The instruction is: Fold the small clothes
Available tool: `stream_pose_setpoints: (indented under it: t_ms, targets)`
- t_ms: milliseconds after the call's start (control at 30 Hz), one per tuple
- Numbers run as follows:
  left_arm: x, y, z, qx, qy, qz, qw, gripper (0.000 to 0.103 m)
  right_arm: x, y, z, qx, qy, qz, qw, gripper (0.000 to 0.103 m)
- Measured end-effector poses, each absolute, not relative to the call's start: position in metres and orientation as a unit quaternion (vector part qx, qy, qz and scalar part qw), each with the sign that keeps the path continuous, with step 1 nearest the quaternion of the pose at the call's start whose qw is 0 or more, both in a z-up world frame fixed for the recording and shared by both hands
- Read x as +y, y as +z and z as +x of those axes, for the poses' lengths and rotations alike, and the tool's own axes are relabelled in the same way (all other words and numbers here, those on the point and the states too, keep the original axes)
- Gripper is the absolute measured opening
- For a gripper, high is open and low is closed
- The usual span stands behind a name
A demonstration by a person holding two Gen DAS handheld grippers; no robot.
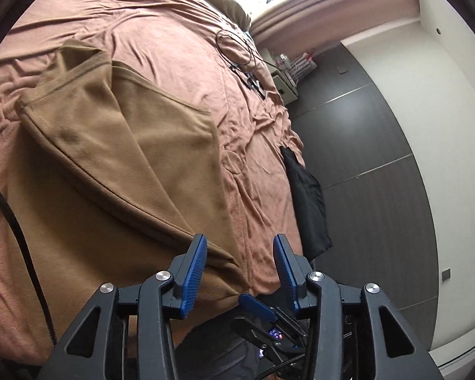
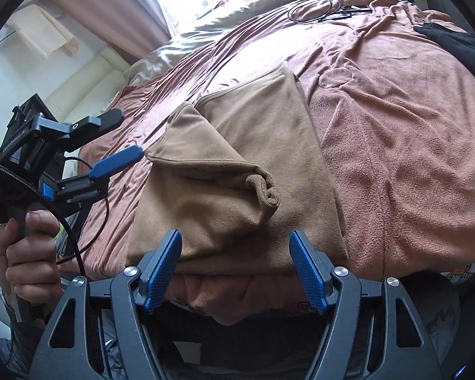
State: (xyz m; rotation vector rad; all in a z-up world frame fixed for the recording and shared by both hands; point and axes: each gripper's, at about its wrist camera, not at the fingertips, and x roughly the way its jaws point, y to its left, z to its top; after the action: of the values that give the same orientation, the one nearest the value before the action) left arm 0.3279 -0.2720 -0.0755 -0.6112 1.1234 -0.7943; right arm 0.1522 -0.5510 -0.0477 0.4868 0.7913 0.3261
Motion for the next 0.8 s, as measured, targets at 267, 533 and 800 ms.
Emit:
stream_pose_setpoints:
  t_ms: [267, 533, 800]
  targets:
    - [-0.214, -0.09, 0.321, 0.51, -0.294, -0.268, 0.763, 0.046, -0.55, -0.049, 0.174, 0.405, 0.131, 0.225, 0.876, 0.046]
    - [-0.168, -0.12, 0.31, 0.535, -0.223, -0.252, 0.775, 0.046, -0.556, -0.046, 0.188, 0.42, 0.117, 0.246, 0.866, 0.027]
    - [-0.162, -0.152, 0.298, 0.569, -0.197, -0.242, 0.761, 0.046, -0.564, -0.049, 0.183, 0.42, 0.097, 0.272, 0.86, 0.003]
